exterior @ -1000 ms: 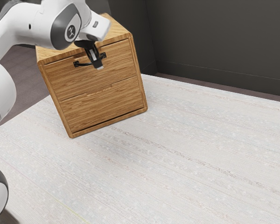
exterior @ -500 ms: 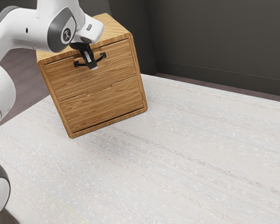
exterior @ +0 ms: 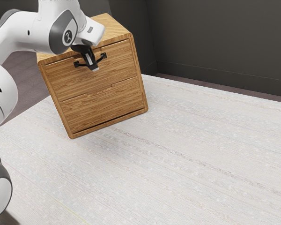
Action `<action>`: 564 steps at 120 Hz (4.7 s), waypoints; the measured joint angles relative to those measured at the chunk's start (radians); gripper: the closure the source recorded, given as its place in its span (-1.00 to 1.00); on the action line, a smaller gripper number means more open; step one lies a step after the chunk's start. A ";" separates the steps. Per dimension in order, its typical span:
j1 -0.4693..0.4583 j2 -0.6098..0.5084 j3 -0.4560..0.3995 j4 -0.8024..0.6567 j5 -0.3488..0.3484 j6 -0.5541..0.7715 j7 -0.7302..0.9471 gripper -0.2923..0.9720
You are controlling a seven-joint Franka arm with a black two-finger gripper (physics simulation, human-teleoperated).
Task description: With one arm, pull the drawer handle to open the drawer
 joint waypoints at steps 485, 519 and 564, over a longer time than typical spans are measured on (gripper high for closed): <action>-0.130 -0.381 -0.117 -0.410 0.015 -0.102 -0.001 0.59; -0.137 -0.403 -0.126 -0.433 0.019 -0.109 -0.006 0.58; -0.140 -0.449 -0.157 -0.476 0.036 -0.110 -0.017 0.59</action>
